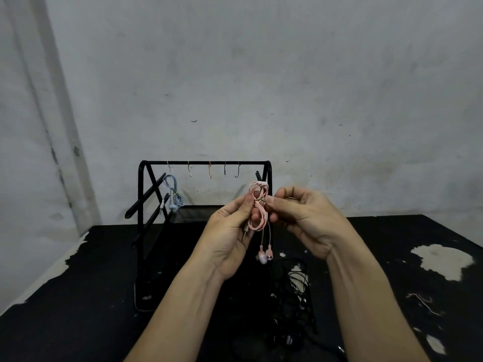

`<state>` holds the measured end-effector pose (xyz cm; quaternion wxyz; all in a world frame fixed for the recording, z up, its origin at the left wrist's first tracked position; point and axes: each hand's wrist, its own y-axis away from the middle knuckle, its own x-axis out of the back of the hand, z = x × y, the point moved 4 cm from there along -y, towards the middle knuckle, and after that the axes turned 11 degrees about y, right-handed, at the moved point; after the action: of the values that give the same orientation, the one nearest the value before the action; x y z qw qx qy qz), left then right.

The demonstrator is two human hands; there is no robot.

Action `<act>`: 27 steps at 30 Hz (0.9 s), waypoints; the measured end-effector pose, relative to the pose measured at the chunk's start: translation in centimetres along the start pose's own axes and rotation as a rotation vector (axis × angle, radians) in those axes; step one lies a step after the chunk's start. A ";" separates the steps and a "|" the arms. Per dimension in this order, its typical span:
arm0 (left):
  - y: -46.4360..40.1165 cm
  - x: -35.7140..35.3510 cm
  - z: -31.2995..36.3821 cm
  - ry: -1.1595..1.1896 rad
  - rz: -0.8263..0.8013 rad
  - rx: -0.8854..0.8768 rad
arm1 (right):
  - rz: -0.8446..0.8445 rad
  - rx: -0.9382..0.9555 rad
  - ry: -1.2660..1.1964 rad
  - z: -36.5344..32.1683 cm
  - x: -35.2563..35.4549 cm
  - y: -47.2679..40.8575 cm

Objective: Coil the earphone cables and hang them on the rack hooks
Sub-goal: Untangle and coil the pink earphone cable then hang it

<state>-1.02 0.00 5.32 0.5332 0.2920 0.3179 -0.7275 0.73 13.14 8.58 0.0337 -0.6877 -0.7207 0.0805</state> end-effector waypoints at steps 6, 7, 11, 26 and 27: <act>0.2 -0.1 0.2 -0.051 0.024 -0.125 | 0.292 0.252 0.642 -0.4 0.9 -0.3; 0.2 0.0 0.2 -0.098 0.030 -0.149 | 0.336 0.300 0.762 -0.5 1.0 -0.3; 0.0 0.6 0.0 -0.191 0.064 -0.226 | 0.306 0.318 0.851 -0.6 0.1 -0.2; -0.2 1.0 0.1 -0.180 0.117 -0.261 | 0.079 0.028 0.197 1.7 -2.4 -0.4; -0.1 1.1 0.1 -0.174 0.122 -0.259 | 0.066 0.015 0.152 1.8 -2.6 -0.4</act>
<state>-1.44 -0.75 4.55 0.6351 0.1757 0.3433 -0.6693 0.20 10.44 6.98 0.0909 -0.7150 -0.6923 0.0345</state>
